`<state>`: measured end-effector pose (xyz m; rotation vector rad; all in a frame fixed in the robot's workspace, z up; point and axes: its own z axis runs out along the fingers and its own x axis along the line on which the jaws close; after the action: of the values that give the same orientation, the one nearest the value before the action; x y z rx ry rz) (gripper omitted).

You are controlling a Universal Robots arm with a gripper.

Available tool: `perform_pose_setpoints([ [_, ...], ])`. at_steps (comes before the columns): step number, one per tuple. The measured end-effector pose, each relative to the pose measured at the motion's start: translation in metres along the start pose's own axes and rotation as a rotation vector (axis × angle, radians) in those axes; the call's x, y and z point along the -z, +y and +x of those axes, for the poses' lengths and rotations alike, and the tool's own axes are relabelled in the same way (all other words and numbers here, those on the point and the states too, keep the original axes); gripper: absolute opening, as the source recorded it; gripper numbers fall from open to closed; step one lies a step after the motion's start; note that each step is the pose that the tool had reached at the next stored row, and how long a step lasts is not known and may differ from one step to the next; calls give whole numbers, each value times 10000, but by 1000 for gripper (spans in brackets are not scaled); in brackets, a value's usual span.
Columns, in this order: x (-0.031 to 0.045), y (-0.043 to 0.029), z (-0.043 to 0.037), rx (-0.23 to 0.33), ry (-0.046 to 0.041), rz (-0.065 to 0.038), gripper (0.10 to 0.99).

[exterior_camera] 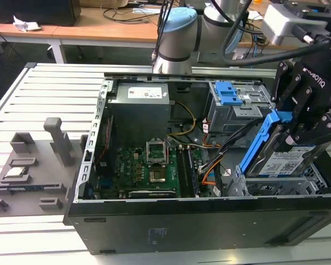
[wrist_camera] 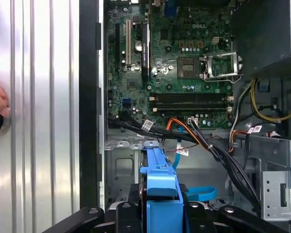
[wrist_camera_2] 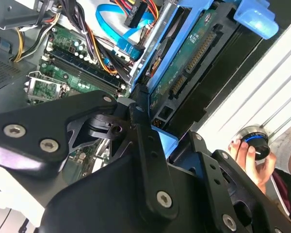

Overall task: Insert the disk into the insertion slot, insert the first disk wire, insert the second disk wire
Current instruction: 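Insert the disk into the insertion slot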

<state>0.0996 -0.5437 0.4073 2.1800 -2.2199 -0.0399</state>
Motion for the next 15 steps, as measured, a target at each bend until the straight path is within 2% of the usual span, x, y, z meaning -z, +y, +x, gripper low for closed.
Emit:
perform_pose_setpoints([
  [6,-124,-5,0,0,0,0,365],
  [11,-133,-5,-1,0,0,0,365],
  [12,-133,-5,0,0,0,-1,376],
  [13,-133,-5,0,0,2,-1,439],
  [15,-134,-5,-1,-1,0,0,439],
])
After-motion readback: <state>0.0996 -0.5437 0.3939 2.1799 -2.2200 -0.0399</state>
